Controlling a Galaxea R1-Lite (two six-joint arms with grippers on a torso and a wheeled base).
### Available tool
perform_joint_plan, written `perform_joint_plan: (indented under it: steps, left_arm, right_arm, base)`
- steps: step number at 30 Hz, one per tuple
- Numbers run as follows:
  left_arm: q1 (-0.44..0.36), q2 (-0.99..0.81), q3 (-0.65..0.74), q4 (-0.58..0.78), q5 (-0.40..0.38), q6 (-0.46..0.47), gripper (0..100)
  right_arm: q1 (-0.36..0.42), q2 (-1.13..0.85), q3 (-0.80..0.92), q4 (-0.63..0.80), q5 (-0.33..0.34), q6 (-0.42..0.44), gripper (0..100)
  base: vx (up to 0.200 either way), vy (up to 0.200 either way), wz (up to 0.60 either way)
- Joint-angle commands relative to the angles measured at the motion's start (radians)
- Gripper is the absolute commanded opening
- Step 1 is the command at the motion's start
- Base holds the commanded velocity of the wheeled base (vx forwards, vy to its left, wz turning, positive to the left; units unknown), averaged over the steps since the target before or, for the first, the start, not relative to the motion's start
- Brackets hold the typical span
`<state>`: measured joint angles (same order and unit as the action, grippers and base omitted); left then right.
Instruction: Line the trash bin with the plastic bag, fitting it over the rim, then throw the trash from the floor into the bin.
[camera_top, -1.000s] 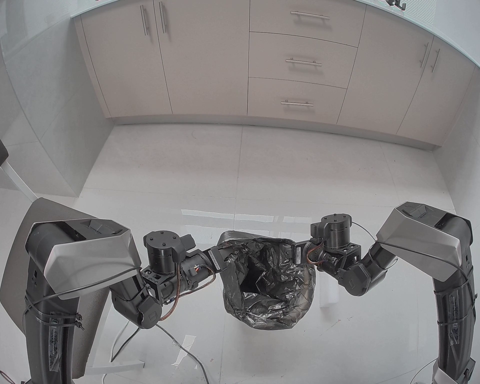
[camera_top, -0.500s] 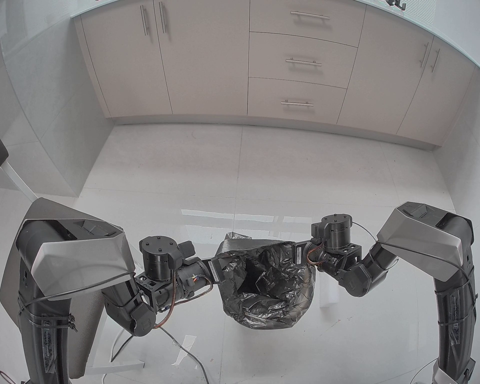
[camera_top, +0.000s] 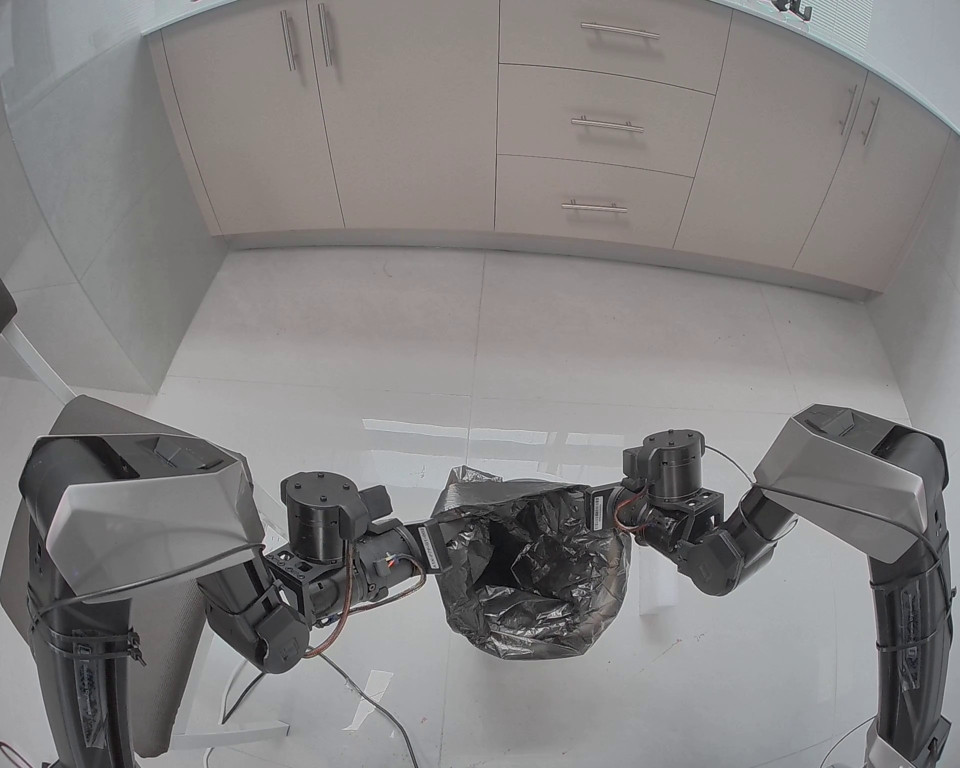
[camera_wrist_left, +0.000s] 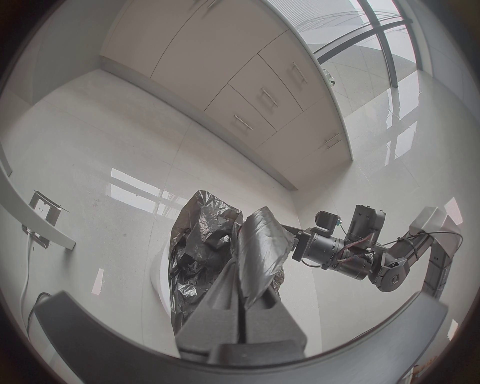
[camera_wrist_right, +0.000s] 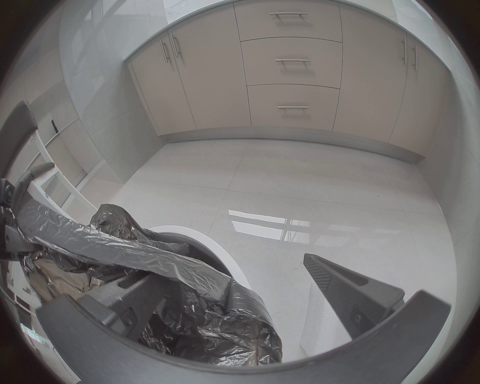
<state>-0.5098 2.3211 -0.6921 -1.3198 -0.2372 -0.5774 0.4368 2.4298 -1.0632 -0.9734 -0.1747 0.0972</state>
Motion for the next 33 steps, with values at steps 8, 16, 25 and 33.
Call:
perform_joint_plan:
  steps: [8, 16, 25, 33]
  left_arm:
    - [-0.004, -0.009, -0.012, 0.071, 0.044, 0.064, 0]
    - [-0.007, -0.012, -0.017, 0.076, 0.084, 0.067, 0]
    - [-0.018, -0.028, -0.023, 0.122, 0.084, 0.071, 0]
    - [-0.018, 0.027, -0.007, -0.055, 0.148, 0.146, 0]
  right_arm:
    - [0.0, -0.001, 0.0, -0.001, 0.0, -0.001, 100]
    - [0.0, 0.0, 0.0, 0.001, -0.012, -0.002, 100]
    - [0.0, 0.0, 0.0, 0.001, -0.014, -0.001, 100]
    - [0.0, 0.002, 0.002, 0.001, -0.014, -0.001, 100]
  base:
    - [0.0, 0.0, 0.0]
    - [0.0, 0.0, 0.0]
    - [0.0, 0.0, 0.0]
    - [0.0, 0.0, 0.0]
